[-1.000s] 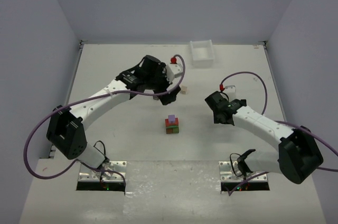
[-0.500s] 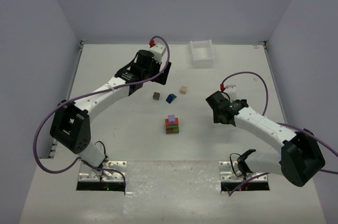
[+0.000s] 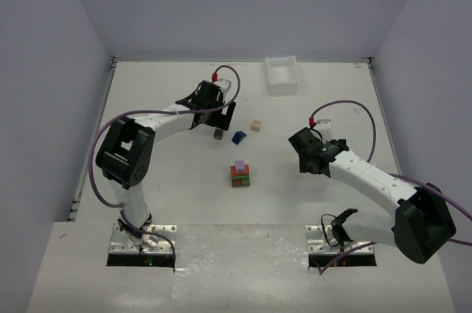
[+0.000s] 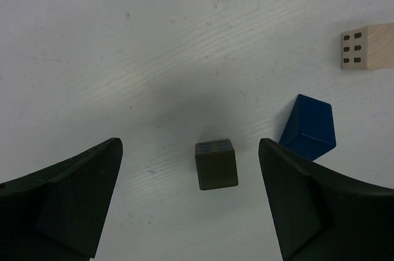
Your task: Build the wood block tower
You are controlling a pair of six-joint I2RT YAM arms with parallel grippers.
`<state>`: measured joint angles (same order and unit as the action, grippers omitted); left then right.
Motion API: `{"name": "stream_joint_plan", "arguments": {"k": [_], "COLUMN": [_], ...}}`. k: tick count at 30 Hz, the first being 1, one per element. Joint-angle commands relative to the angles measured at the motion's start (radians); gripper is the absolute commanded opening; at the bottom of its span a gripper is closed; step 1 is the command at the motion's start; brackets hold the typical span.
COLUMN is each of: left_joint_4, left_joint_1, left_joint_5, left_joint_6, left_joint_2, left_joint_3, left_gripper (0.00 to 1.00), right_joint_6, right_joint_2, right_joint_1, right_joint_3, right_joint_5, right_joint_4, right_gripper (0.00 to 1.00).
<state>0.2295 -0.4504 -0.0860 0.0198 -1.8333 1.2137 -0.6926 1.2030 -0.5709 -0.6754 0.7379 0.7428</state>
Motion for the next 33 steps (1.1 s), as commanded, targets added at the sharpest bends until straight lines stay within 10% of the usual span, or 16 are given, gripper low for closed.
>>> {"name": "stream_joint_plan", "arguments": {"k": [1, 33], "left_joint_4": [-0.016, -0.014], "left_joint_1": [0.006, 0.005], "left_joint_5": [0.054, 0.110], "left_joint_6": [0.012, 0.025], "left_joint_2": [-0.008, -0.044], "left_joint_3": [0.037, -0.043], "left_gripper": [0.87, 0.62], "right_joint_6": [-0.028, -0.033], "right_joint_2": [-0.019, 0.002], "right_joint_1": [0.005, 0.006], "right_joint_3": [-0.002, -0.009], "right_joint_5": [0.052, 0.067], "right_joint_4": [0.009, 0.026], "right_gripper": [0.99, 0.99]}}
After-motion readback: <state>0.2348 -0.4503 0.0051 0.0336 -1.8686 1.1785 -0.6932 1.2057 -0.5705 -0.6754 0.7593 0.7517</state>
